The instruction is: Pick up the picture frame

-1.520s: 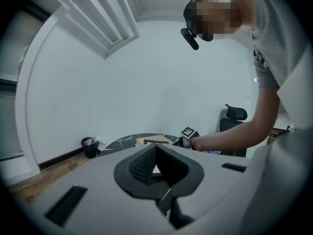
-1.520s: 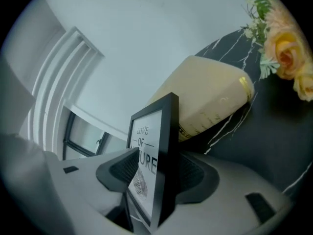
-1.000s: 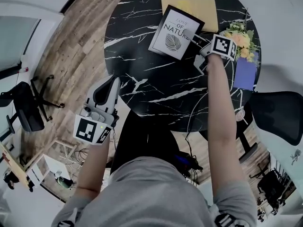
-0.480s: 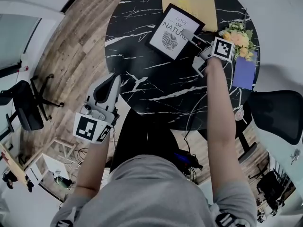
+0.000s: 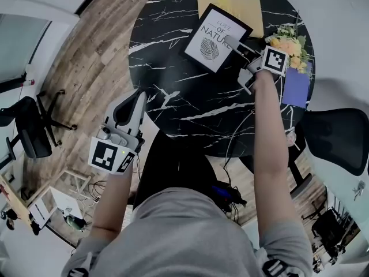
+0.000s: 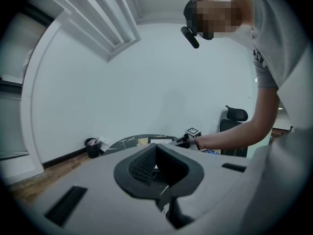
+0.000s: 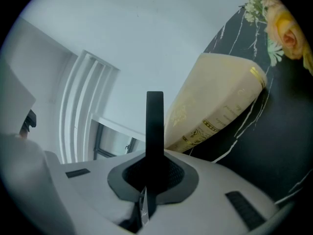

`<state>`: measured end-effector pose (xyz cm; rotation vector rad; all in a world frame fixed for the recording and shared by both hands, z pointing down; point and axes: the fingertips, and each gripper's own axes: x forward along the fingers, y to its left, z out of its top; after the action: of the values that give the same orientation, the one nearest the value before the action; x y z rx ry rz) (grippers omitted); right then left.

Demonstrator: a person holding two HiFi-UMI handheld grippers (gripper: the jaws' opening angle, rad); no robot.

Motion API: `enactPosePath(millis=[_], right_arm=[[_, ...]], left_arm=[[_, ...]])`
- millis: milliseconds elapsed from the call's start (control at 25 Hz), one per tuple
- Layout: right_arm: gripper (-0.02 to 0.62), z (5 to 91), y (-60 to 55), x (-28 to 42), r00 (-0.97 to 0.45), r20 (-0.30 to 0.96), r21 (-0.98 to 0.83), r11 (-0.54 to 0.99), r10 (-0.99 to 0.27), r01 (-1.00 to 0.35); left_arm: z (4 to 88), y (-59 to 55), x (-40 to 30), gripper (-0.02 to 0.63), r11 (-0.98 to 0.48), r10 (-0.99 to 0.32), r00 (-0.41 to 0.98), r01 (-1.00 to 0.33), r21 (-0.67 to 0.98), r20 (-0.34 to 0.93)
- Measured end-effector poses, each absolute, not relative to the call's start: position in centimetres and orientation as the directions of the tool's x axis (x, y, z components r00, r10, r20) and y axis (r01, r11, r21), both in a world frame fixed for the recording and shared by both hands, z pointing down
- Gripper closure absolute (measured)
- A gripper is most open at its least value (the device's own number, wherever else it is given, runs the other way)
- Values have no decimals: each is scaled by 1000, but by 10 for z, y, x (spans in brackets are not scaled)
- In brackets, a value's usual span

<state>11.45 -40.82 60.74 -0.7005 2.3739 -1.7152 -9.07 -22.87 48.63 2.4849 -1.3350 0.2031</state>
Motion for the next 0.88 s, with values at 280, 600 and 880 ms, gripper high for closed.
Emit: enactPosePath(millis=[280, 600, 880], right_arm=[[563, 591, -403, 117, -890, 145, -921, 270, -433, -281], [563, 566, -396, 121, -895, 126, -915, 298, -428, -271], [563, 538, -392, 122, -901, 112, -904, 333, -420, -267]], left_arm=[[479, -222, -89, 600, -517, -793, 553, -833, 197, 258], [468, -216, -86, 599, -524, -796, 556, -831, 186, 241], [454, -215, -82, 600, -532, -800, 558, -829, 170, 221]])
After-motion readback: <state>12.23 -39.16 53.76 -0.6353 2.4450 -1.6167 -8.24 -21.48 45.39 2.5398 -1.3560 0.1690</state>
